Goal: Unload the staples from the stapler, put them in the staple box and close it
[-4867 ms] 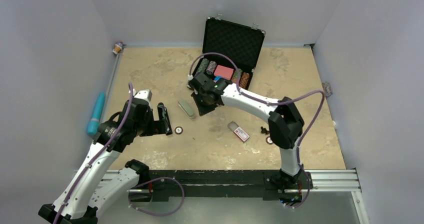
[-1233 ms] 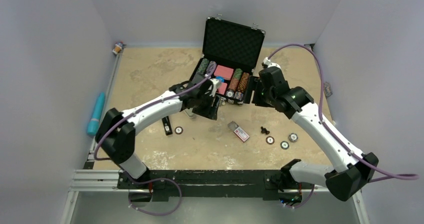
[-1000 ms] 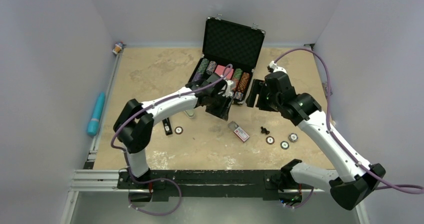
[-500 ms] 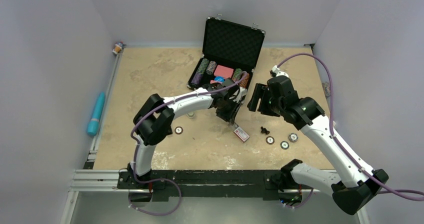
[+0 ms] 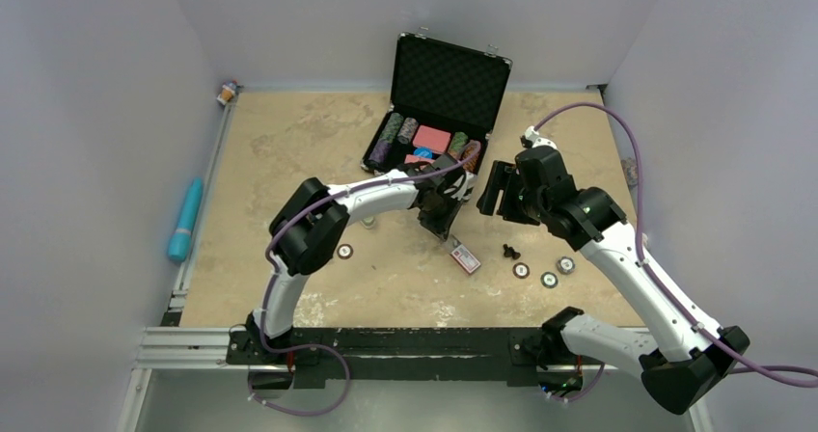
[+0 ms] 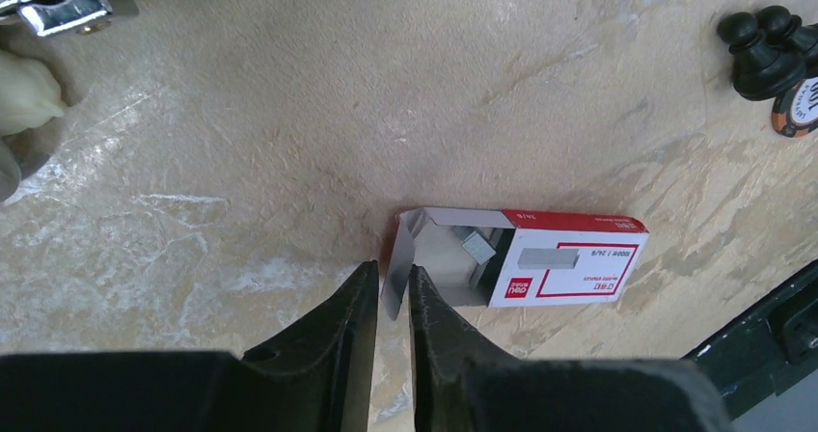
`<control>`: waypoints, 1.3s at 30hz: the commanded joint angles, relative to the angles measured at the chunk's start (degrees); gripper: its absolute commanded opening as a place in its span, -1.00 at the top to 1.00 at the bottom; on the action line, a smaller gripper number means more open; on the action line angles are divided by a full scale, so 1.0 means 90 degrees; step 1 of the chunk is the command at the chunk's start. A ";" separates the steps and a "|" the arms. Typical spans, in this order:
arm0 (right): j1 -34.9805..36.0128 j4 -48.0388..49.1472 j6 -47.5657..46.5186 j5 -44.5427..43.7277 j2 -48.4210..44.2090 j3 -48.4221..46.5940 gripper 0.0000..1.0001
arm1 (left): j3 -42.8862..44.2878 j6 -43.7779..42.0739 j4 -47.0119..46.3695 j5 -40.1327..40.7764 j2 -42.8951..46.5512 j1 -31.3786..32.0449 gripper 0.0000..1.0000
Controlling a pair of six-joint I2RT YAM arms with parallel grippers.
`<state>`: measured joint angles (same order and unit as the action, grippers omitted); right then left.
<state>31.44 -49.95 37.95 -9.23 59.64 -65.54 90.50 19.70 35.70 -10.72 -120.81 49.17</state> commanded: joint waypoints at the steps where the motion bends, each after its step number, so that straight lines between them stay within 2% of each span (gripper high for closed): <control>1: -0.0007 -0.0001 0.0024 0.0059 -0.0051 0.0007 -0.44 | 0.0274 -0.0216 0.0018 -0.0077 -0.0109 0.0006 0.59; 3: -0.0004 0.0003 0.0021 0.0064 -0.0054 0.0025 -0.44 | 0.0286 -0.0226 0.0034 -0.0114 -0.0131 0.0006 0.71; 5: 0.0002 0.0006 0.0011 0.0081 -0.0043 0.0045 -0.44 | 0.0294 -0.0218 0.0073 -0.0108 -0.0133 0.0011 0.98; 6: 0.0000 0.0011 0.0011 0.0091 -0.0044 0.0053 -0.44 | 0.0298 -0.0201 0.0108 -0.0096 -0.0118 0.0006 1.00; 12: -0.0006 0.0075 -0.0019 0.0135 -0.0002 0.0041 -0.44 | 0.0243 -0.0143 0.0472 0.0096 0.0171 -0.0011 1.00; 22: -0.0007 0.0336 -0.0086 0.0285 0.0311 0.0016 -0.44 | -0.1112 0.0744 0.0851 0.1059 0.1409 -0.0364 1.00; 27: -0.0007 0.0606 -0.0145 0.0416 0.0531 0.0108 -0.44 | -0.1448 0.1145 0.1182 0.1550 0.1767 -0.0447 1.00; 32: -0.0002 0.0932 -0.0149 0.0639 0.0918 0.0327 -0.43 | -0.1553 0.1666 0.1558 0.1273 0.1809 -0.0792 1.00; 33: -0.0004 0.0969 -0.0149 0.0660 0.0989 0.0387 -0.42 | -0.1584 0.1708 0.1578 0.1149 0.1806 -0.0835 0.95; 34: -0.0001 0.0995 -0.0149 0.0659 0.1071 0.0467 -0.42 | -0.1597 0.1727 0.1600 0.1016 0.1796 -0.0854 0.81; 36: -0.0003 0.1052 -0.0143 0.0609 0.1215 0.0648 -0.41 | -0.1561 0.1727 0.1784 0.0985 0.1786 -0.0860 0.22; 37: 0.0002 0.1089 -0.0154 0.0620 0.1274 0.0751 -0.39 | -0.1557 0.1739 0.1831 0.0991 0.1829 -0.0860 0.00; 39: 0.0009 0.1134 -0.0147 0.0614 0.1344 0.0930 -0.36 | -0.1591 0.1733 0.1867 0.1060 0.1986 -0.0861 -0.32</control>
<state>31.44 -42.00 37.23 -4.29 71.05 -59.70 76.49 33.52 50.11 -0.36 -106.34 41.28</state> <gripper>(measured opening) 0.695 0.545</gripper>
